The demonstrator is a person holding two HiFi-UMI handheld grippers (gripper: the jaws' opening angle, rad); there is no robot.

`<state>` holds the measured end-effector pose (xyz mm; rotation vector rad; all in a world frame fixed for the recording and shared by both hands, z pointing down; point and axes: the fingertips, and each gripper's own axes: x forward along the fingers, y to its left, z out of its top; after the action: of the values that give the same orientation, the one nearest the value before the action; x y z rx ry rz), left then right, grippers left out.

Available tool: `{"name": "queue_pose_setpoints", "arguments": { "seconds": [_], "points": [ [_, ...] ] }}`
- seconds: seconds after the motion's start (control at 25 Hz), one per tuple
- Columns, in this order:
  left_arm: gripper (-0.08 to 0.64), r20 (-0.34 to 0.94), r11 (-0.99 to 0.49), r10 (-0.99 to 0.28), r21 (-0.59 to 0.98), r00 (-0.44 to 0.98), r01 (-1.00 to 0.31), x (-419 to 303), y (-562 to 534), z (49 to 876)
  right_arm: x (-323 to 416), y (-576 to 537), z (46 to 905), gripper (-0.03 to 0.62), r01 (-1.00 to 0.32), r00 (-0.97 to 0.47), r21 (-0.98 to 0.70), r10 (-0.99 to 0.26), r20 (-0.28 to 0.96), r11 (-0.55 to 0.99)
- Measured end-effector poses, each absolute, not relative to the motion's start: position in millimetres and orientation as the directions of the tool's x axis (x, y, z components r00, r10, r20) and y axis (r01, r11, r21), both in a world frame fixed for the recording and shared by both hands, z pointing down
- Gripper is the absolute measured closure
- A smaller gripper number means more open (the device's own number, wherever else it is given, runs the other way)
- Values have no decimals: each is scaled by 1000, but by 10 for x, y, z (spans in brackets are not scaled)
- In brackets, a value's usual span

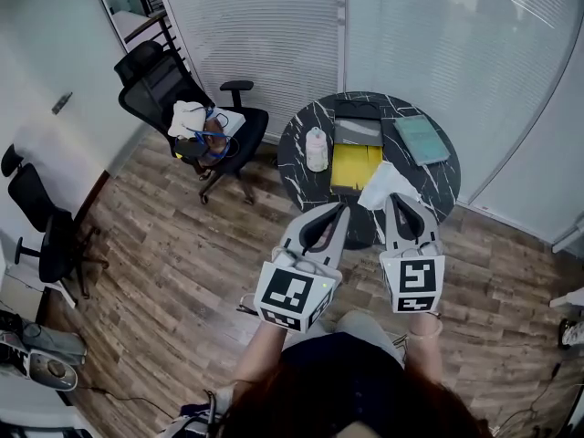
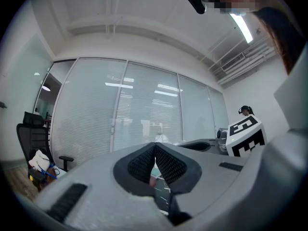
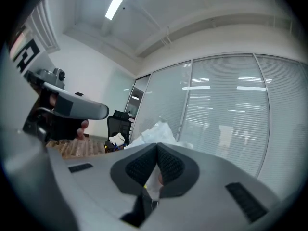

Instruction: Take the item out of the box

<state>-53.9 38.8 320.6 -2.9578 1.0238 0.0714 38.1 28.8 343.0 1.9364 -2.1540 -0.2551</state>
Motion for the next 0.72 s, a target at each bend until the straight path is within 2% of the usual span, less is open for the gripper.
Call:
{"name": "queue_pose_setpoints", "arguments": {
  "seconds": [0.72],
  "points": [
    [534,-18,-758,-653,-6,757,-653,-392,715,3147,455,749,3178,568,-953,-156,259,-988,20,155]
  ]
}}
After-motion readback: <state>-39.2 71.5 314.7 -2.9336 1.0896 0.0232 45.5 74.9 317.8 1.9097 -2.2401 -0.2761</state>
